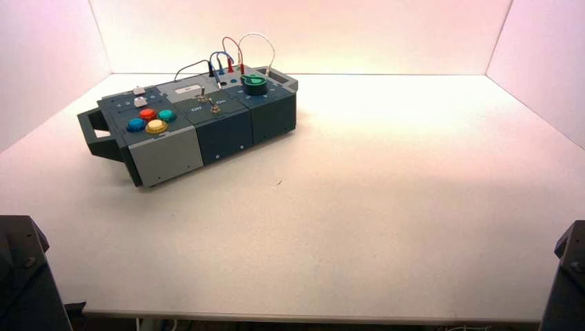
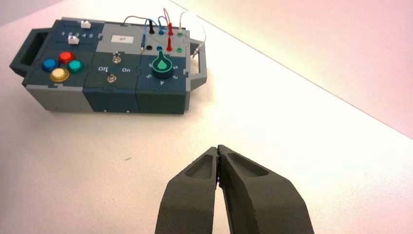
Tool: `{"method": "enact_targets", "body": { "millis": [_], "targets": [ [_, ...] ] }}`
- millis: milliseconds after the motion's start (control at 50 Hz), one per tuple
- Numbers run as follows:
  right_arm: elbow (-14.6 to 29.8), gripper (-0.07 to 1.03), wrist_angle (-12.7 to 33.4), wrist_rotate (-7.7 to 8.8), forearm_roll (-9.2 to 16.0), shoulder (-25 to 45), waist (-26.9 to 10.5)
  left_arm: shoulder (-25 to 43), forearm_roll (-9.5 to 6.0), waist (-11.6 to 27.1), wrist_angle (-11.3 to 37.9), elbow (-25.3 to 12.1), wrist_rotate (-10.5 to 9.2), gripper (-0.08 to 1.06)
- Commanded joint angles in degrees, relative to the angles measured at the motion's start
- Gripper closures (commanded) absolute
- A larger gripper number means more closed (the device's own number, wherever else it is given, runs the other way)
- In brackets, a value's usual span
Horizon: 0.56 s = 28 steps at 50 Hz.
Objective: Close both grippers.
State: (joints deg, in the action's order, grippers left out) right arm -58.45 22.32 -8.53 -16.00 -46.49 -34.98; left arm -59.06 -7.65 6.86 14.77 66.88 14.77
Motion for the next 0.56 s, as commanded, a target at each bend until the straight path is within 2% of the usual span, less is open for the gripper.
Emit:
{"method": "enact_targets", "body": {
  "millis": [20,560],
  "targets": [
    [1.23,0.98,-0.26,0.18,-0.18,0.18,0.26,0.62,0.09,-0.44,-0.26,-1.76,0.18,1.01],
    [1.23,0.98,0.00,-0.09,0.00,0.26,0.18,2.81,0.09,-0.44,-0.44,-2.37,0.53,1.01]
  ]
}}
